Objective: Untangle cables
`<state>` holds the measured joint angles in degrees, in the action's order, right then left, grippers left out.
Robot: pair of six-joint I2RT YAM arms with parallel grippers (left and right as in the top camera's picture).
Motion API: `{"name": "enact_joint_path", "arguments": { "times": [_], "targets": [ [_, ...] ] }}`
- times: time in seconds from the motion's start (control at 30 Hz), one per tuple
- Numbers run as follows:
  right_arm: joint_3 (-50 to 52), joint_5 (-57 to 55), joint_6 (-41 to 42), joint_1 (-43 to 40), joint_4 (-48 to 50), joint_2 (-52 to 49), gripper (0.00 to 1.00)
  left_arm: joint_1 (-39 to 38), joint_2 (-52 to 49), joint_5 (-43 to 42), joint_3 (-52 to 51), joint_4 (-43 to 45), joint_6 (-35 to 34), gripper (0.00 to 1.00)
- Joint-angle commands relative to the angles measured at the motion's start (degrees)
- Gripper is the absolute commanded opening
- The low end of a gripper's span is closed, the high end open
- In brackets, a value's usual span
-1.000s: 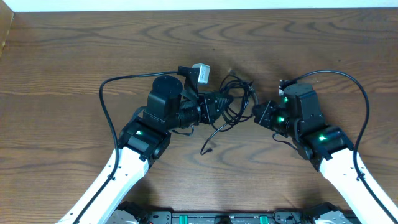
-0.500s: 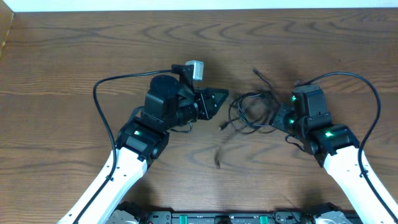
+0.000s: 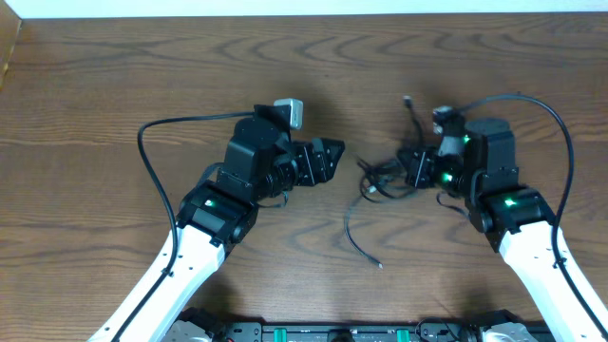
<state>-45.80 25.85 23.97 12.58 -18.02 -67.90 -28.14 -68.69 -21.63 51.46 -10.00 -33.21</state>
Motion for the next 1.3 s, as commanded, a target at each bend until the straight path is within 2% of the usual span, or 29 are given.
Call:
{"name": "enact_joint_path", "arguments": {
  "times": [0.0, 0.07, 0.27, 0.47, 0.53, 0.6, 0.63, 0.67, 0.73, 0.83, 0.97, 1.27],
  "targets": [
    [-0.31, 24.41, -7.26, -1.36, 9.92, 0.17, 0.01, 0.2, 0.2, 0.7, 0.98, -2.27, 0.59, 0.77],
    [-0.31, 29.92, -5.57, -2.01, 16.02, 0.17, 0.01, 0.17, 0.2, 0.66, 0.98, -3.1, 0.59, 0.77],
    [-0.31, 32.02, 3.91, -2.51, 24.74, 0.17, 0.01, 0.13, 0.07, 0.26, 0.52, -3.3, 2.43, 0.77],
    [-0.31, 36.06, 4.94, -2.54, 31.23, 0.17, 0.01, 0.13, -2.43, 0.26, 0.28, -3.98, 2.43, 0.77],
    [-0.31, 36.54, 4.94, -2.54, 32.17, 0.17, 0.01, 0.13, -4.2, 0.24, 0.28, -4.2, -0.35, 0.78],
    [-0.31, 36.46, 4.79, -2.54, 32.15, 0.17, 0.01, 0.13, -6.1, 0.11, 0.28, -4.33, -6.32, 0.78],
    [-0.31, 36.39, 4.39, -2.54, 32.13, 0.17, 0.01, 0.13, -7.19, -0.81, 0.28, -4.33, -10.95, 0.78],
    [-0.31, 35.89, 3.58, -2.54, 32.11, 0.17, 0.01, 0.15, -8.2, -2.36, 0.28, -4.31, -18.08, 0.85],
    [-0.31, 35.58, 3.52, -2.54, 32.11, 0.17, 0.01, 0.2, -8.68, -3.5, 0.28, -4.07, -29.03, 0.92],
    [-0.31, 35.6, 3.34, -2.54, 31.91, 0.17, 0.01, 0.2, -8.68, -5.99, 0.28, -3.06, -37.27, 0.92],
    [-0.31, 35.58, 2.56, -2.51, 31.47, 0.17, 0.01, 0.15, -8.68, -11.58, 0.28, -1.42, -42.18, 0.92],
    [-0.31, 35.58, 3.65, -2.54, 31.47, 0.17, 0.01, -3.72, -8.79, -16.79, 0.28, -2.08, -43.06, 0.92]
  ]
}}
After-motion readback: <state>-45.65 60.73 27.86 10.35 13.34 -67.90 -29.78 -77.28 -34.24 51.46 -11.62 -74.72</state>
